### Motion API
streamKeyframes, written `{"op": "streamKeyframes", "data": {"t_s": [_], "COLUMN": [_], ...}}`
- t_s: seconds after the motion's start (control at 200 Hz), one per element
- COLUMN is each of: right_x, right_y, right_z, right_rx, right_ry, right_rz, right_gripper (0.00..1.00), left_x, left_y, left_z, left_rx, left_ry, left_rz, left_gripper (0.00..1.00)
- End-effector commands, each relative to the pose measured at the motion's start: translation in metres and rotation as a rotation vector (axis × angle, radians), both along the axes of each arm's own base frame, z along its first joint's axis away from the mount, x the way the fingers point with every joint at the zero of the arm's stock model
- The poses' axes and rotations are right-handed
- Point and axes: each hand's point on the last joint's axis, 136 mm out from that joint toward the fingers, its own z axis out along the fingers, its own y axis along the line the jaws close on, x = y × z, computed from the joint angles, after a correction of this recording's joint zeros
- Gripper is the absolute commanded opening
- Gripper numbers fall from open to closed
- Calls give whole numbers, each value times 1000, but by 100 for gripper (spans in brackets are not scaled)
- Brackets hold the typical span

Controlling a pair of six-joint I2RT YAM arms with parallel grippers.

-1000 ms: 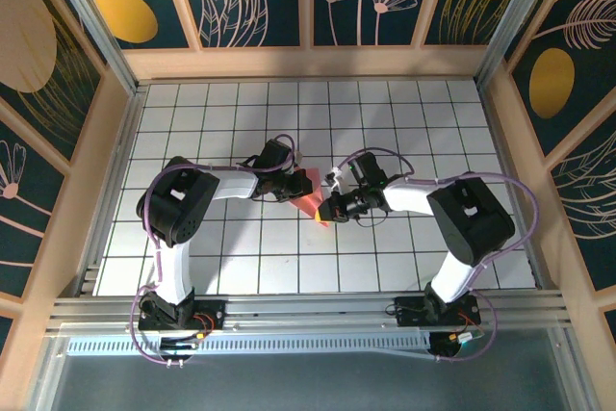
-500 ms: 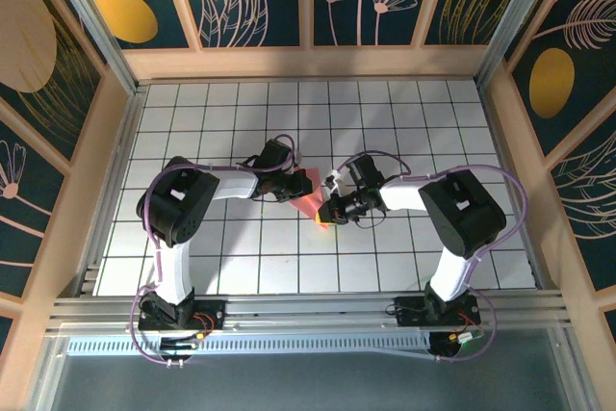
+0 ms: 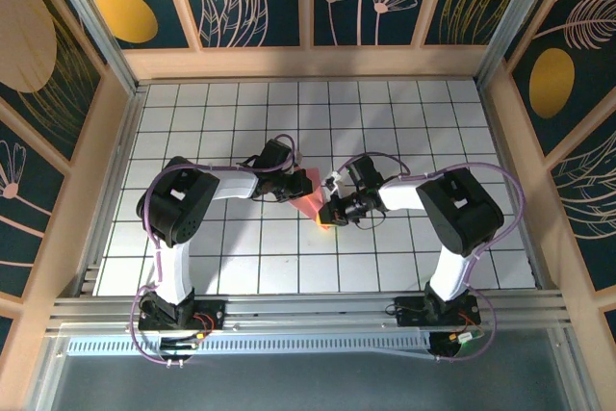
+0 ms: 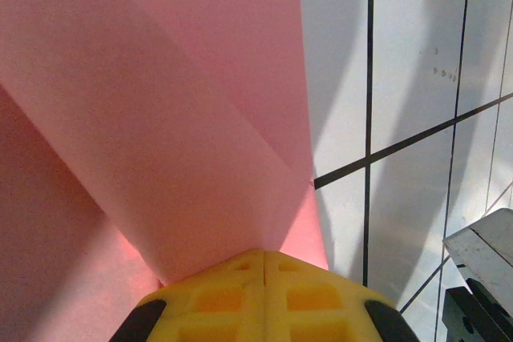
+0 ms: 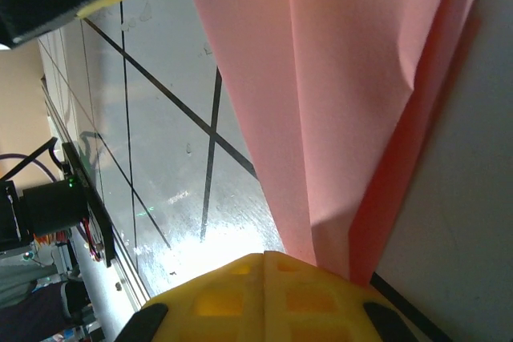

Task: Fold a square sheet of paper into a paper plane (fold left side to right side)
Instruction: Fourth fold the wing at the center of the table.

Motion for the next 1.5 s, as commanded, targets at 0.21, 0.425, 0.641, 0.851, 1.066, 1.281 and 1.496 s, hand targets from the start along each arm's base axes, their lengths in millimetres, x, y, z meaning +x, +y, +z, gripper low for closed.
{"op": "streamKeyframes", "data": {"t_s": [0.21, 0.425, 0.641, 0.851, 1.066, 1.281, 1.496], "right_x": [-10, -12, -16, -18, -21, -33, -45], "right_y": [-5, -8, -7, -6, -8, -13, -21], "right_z": [-15, -19, -21, -22, -25, -27, -30], "right_rx": [-52, -71, -73, -72, -91, -106, -125], "right_ry": [28, 35, 44, 47, 57, 83, 104], "right_rz": [5, 5, 14, 22, 27, 38, 41], "right_gripper": [0, 0, 0, 0, 0, 0, 0], "left_x": [-20, -20, -20, -20, -20, -19, -18], "left_y": [31, 31, 31, 32, 32, 32, 33], "left_z": [-44, -44, -45, -45, -45, -46, -47], "left_rx": [166, 168, 170, 171, 175, 180, 184], "left_ry": [94, 92, 94, 94, 92, 91, 92], "left_rz": [31, 31, 31, 31, 33, 36, 39], "left_gripper": [0, 0, 0, 0, 0, 0, 0]}}
